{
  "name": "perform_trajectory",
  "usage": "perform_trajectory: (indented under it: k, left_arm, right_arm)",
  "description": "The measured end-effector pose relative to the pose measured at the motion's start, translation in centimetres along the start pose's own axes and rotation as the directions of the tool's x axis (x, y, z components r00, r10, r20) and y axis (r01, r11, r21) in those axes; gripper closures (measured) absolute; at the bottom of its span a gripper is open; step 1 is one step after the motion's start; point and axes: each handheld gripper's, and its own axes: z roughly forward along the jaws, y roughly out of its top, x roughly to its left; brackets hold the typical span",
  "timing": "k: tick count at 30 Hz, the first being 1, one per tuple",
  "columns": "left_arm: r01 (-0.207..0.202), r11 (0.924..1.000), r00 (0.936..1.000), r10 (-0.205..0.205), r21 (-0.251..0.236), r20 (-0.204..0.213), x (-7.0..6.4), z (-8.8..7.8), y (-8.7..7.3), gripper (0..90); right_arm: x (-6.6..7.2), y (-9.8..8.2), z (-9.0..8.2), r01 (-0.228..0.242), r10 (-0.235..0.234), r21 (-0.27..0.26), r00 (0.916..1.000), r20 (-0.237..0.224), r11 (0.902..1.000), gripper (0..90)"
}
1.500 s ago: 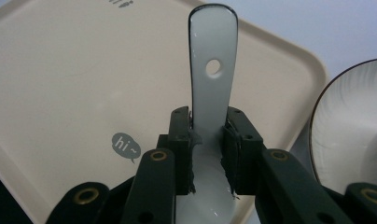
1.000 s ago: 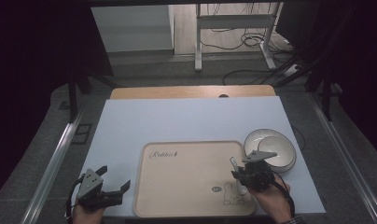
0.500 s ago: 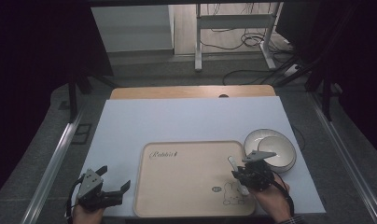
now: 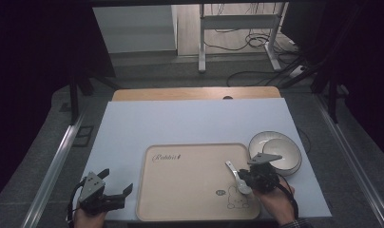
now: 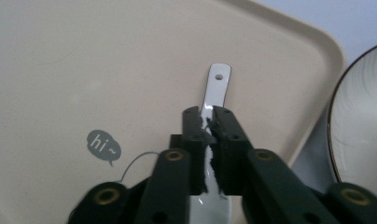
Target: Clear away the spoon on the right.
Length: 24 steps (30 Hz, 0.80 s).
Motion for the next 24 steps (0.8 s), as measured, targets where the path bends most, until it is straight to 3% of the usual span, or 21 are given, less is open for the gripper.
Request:
perform_trajectory:
  k: [8, 15, 24]
  left_arm:
    - [0.001, 1.0, 1.0, -0.001, 0.0, 0.0, 0.0, 0.0, 0.0, 1.9]
    - [0.0, 1.0, 1.0, 0.0, 0.001, 0.001, 0.0, 0.0, 0.0, 1.9]
    - [-0.002, 1.0, 1.0, 0.002, 0.004, 0.003, 0.0, 0.1, 0.0, 1.9]
  right_arm:
    - [0.2, 0.1, 1.9, 0.004, -0.005, -0.035, 0.9998, -0.017, 0.9994, 89.5]
    - [1.0, 0.1, 3.3, 0.044, -0.044, -0.009, 0.9986, -0.029, 0.999, 89.6]
    - [0.3, -0.2, 3.5, 0.034, -0.034, -0.003, 0.9993, -0.015, 0.9994, 89.5]
